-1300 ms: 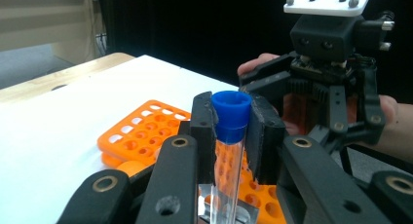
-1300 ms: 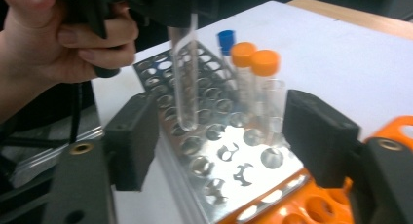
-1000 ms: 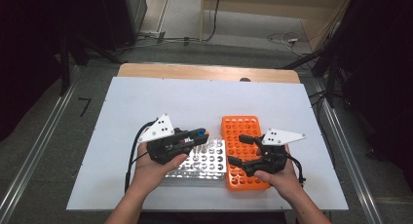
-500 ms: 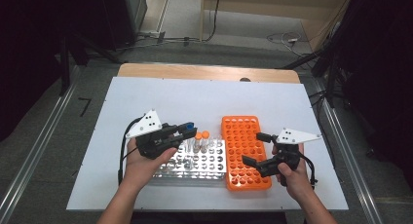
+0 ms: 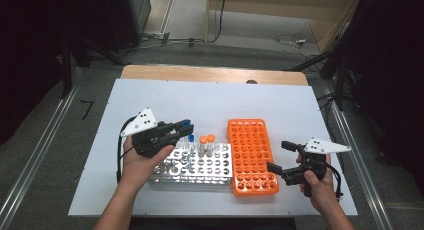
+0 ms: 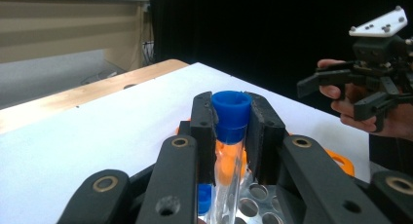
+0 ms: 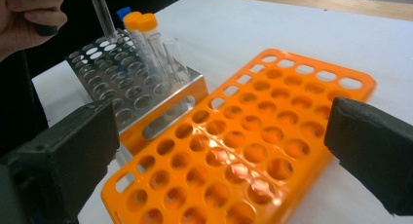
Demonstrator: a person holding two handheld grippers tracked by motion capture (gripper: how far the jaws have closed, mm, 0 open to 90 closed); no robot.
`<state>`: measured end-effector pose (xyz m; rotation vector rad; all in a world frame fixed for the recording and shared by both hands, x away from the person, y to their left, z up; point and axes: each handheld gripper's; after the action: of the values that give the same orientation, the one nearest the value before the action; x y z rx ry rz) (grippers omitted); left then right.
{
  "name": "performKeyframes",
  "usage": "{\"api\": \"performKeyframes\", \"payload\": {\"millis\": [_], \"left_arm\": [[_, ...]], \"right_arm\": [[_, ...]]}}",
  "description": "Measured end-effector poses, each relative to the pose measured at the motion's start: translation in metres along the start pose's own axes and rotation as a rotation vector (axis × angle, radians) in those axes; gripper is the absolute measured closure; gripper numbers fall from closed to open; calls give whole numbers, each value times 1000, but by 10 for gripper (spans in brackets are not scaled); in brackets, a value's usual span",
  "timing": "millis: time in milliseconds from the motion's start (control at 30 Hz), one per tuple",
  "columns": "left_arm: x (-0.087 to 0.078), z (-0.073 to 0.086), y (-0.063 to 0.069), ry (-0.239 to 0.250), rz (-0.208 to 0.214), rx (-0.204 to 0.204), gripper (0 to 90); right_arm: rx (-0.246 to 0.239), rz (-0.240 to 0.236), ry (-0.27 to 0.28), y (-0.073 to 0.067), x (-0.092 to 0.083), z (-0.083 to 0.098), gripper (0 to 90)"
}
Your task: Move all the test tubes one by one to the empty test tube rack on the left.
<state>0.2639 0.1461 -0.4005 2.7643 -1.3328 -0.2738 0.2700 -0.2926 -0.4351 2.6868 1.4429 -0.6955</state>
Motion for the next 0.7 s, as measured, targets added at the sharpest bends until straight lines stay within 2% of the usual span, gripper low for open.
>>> {"api": "performKeyframes", "payload": {"millis": [433,567,700], "left_arm": [[6,8,-10,5,-46,3,765],[5,11,-14,12,-76,-2,765],[5,16,-18,17,-85,-20,765]], "right_arm": [[34,59,17,12,-29,19,0],[47,77,17,16,-32,22,0],[52,83,16,20,-31,24,0]]}}
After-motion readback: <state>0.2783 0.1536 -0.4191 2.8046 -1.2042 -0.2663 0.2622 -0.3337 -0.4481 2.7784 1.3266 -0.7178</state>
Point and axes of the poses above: each handheld gripper's, and its own axes: x roughly forward along the jaws, z roughly out of its underside, y roughly to its right, and after that the axes turned 3 degrees about y, right-handed
